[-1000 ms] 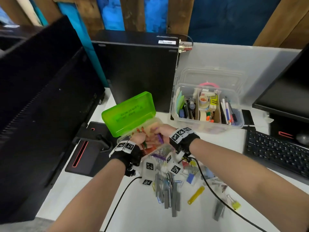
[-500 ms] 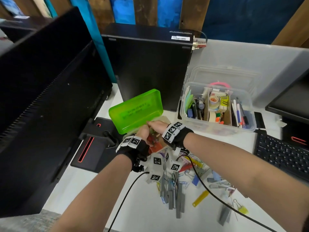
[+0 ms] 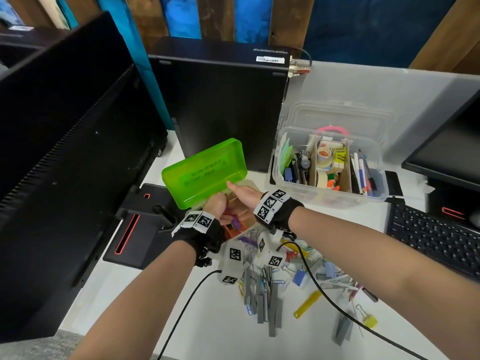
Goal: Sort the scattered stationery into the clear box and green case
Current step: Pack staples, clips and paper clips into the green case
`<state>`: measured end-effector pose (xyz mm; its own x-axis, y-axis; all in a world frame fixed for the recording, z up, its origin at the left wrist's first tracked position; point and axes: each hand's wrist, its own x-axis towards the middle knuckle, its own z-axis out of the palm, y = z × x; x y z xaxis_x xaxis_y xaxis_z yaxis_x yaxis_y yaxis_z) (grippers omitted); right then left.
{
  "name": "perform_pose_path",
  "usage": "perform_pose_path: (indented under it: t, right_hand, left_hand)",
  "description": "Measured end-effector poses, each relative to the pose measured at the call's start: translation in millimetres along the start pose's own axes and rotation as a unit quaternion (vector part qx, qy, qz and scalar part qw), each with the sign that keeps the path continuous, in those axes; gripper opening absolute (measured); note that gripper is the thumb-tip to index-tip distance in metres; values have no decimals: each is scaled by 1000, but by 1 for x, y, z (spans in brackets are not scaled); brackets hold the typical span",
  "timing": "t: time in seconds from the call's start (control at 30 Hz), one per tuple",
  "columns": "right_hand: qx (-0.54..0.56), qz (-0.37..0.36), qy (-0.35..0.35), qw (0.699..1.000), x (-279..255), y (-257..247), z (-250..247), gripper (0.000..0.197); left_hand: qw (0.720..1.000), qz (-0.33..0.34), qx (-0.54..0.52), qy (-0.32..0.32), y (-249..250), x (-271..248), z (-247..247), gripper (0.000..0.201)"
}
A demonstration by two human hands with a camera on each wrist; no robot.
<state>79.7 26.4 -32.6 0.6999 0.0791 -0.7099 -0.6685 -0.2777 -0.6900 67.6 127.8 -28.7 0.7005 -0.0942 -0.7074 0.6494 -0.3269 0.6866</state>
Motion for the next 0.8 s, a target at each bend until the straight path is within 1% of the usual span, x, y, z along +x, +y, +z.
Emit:
perform_pose_path:
  t: [0.03,0.1,0.13,0.17,0.2,0.23,0.27,0.3,0.33,0.37,0.4,0.43,0.47,0.5,0.53,0.6,0.63,0.67,0.7,0.77,0.8]
  right_hand:
    - [9,4,5,1000,-2,1,-2,60]
    - [13,0,18,1000,-2,7,-8,65]
    - [9,-8,25,1000,-2,11,-12,68]
    - [11,-7,33,999,-6,14,-16,68]
    - [30,-13,36,999,-8,18,-20,66]
    - [48,-9,32,998,-12,21,-24,63]
    - [59,-15,24,998,-11,27,-28,63]
    - [63,-10,16,998,-15,30,-33,63]
    - [69,-11,13,997,-17,37,-37,63]
    - [74,-7,12,997,-20,41,-40,62]
    - [80,-15,11,997,-25,46,-43,60]
    - [76,-18,13,997,-29,52,-46,56]
    - [69,-26,15,997,-34,59,-47,50]
    - [49,-30,18,998,-39,66,-47,43]
    - [27,-37,22,999,-44,74,-47,35]
    - [-39,-44,30,998,-52,90,-45,25]
    - [-69,-44,35,996,-55,99,-44,21]
    - [-89,-47,42,994,-60,107,-43,19]
    - [-104,-49,51,992,-64,116,-43,17]
    - [-131,-54,73,987,-74,132,-44,13]
    - [-147,-57,85,984,-78,139,-46,12]
  left_hand:
    - [999,18,32,-4,1,-3,-1,36]
    - [997,38,44,49,-3,2,0,33]
    - [995,46,70,56,-3,1,1,32]
    - [993,55,92,47,-2,-3,3,29]
    - [995,36,95,22,-2,-5,5,24]
    - [995,23,101,-3,-4,-10,7,25]
    - [994,8,106,-8,-5,-13,8,28]
    - [990,15,137,3,-7,-9,9,29]
    - [977,46,204,38,-9,-3,9,26]
    - [951,88,287,78,-9,-1,8,24]
    - [914,124,369,110,-10,2,8,24]
    - [882,151,428,130,-11,-1,10,27]
    - [858,175,464,133,-12,-5,14,28]
    - [838,206,491,121,-13,-9,19,30]
    - [815,249,515,95,-14,-12,25,30]
    - [778,326,537,5,-18,-16,35,26]
    - [760,339,552,-38,-21,-18,39,22]
    - [740,345,573,-66,-23,-21,42,20]
    - [716,346,602,-71,-26,-24,44,21]
    - [670,330,664,-38,-33,-32,51,28]
    - [653,313,689,-14,-37,-34,53,32]
